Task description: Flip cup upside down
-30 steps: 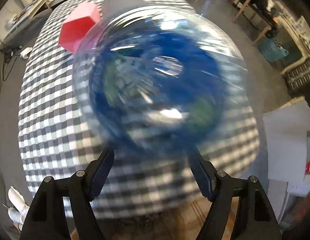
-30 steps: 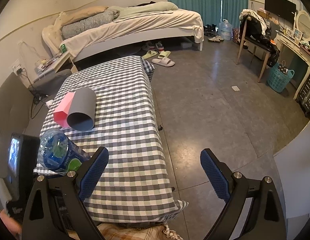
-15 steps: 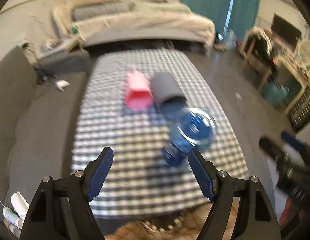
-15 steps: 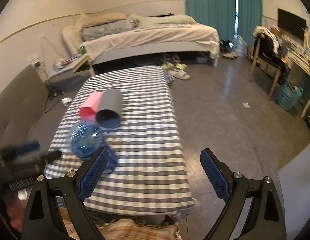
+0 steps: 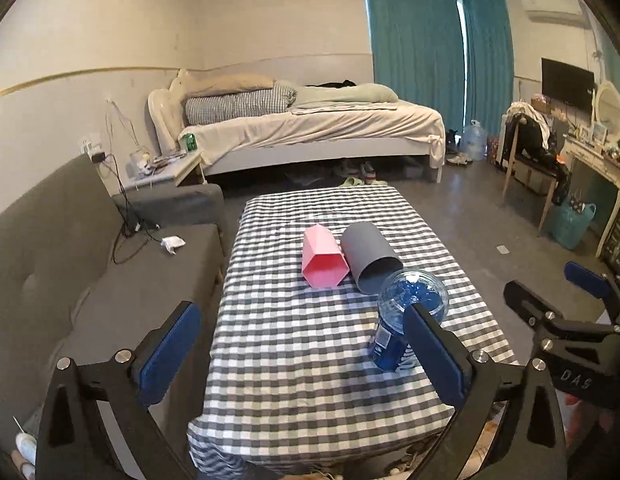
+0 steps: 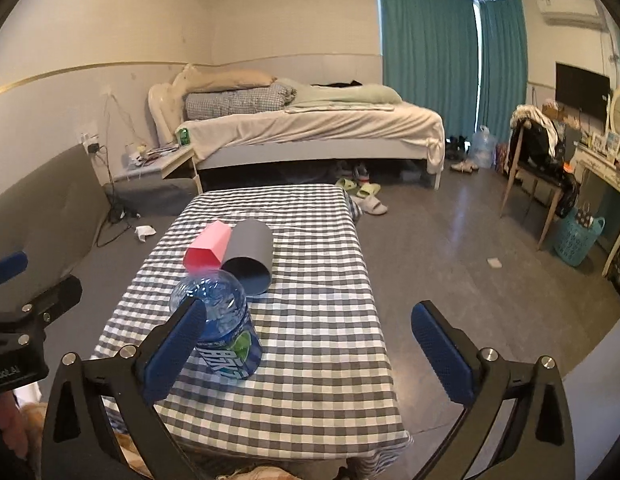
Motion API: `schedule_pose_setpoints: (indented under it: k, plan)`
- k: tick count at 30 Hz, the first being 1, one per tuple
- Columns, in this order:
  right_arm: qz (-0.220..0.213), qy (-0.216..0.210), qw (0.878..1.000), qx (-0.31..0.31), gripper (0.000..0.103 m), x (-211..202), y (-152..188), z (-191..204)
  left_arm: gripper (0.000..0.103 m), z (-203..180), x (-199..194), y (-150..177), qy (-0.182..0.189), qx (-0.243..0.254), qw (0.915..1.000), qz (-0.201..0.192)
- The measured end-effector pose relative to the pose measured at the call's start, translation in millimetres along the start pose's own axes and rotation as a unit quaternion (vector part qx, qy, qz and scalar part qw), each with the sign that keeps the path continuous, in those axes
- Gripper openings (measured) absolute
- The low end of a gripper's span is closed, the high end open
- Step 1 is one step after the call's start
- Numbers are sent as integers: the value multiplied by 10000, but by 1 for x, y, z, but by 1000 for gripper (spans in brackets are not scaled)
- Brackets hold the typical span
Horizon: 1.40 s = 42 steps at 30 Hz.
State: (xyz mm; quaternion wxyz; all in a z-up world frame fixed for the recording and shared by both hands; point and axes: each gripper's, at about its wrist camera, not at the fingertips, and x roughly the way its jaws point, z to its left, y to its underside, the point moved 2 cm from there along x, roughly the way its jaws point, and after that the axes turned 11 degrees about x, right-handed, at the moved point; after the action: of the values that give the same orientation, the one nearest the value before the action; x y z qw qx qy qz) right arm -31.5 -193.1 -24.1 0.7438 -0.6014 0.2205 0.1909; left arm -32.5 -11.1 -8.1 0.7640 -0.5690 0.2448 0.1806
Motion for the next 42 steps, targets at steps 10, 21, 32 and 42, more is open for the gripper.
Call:
schedule_pose_setpoints:
  k: [10, 21, 32, 42]
  plan:
    - [-23, -88, 10000, -24, 103, -2, 1, 3, 103, 6, 8, 2, -73, -185, 9997, 133]
    - [39, -106, 9999, 19, 103, 1, 4, 3, 103, 4, 18, 4, 8, -191, 9994, 281]
    - [60, -109, 9999, 40, 103, 3, 4, 3, 103, 3, 19, 4, 10, -190, 9994, 293]
    - [45, -108, 9999, 77, 103, 2, 4, 1, 103, 3, 19, 4, 10, -184, 9994, 295]
